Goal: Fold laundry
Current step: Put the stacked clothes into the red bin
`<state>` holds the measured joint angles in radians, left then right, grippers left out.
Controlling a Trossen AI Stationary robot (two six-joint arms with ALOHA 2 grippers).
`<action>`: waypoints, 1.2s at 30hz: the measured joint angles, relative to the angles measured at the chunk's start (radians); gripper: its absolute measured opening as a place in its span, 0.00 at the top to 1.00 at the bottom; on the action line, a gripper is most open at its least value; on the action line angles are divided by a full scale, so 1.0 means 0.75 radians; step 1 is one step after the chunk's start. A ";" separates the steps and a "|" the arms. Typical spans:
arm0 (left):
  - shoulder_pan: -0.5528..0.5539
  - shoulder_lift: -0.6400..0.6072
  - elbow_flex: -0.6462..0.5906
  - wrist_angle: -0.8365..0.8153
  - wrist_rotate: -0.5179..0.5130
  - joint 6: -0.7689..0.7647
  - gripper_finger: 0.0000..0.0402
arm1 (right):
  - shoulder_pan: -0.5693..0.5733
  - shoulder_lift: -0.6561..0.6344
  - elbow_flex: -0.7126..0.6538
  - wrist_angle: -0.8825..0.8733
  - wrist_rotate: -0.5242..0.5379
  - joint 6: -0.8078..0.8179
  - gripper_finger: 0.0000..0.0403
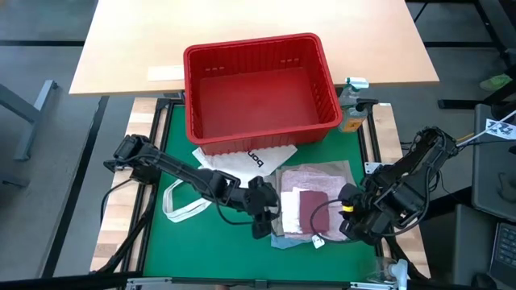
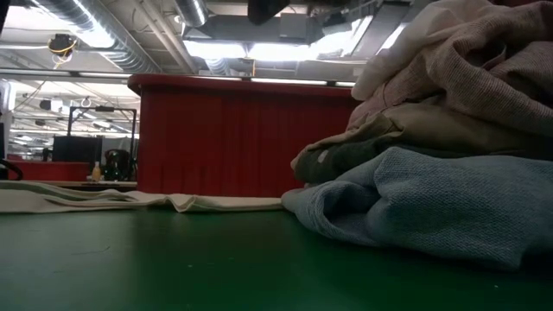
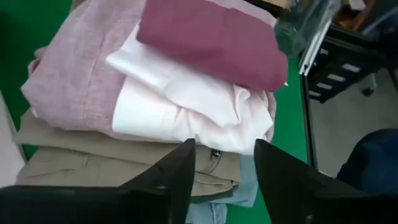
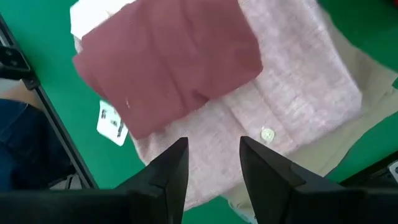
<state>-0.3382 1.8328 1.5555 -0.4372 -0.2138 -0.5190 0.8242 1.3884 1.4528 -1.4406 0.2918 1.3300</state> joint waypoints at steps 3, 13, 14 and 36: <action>0.007 0.000 0.000 -0.006 0.004 -0.066 0.55 | 0.000 0.001 0.000 -0.001 -0.047 0.001 0.64; 0.000 0.001 0.000 -0.298 0.065 -0.543 0.45 | 0.000 0.001 0.000 -0.009 -0.171 0.001 0.64; -0.005 0.001 0.000 -0.336 0.065 -0.581 0.45 | 0.000 0.001 0.000 -0.009 -0.169 0.001 0.64; -0.065 0.004 -0.301 -0.071 0.057 -0.806 0.45 | 0.000 0.004 -0.013 -0.071 -0.146 -0.001 0.35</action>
<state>-0.3866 1.8359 1.3296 -0.4906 -0.1709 -1.1236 0.8242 1.3914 1.4433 -1.4938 0.1822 1.3289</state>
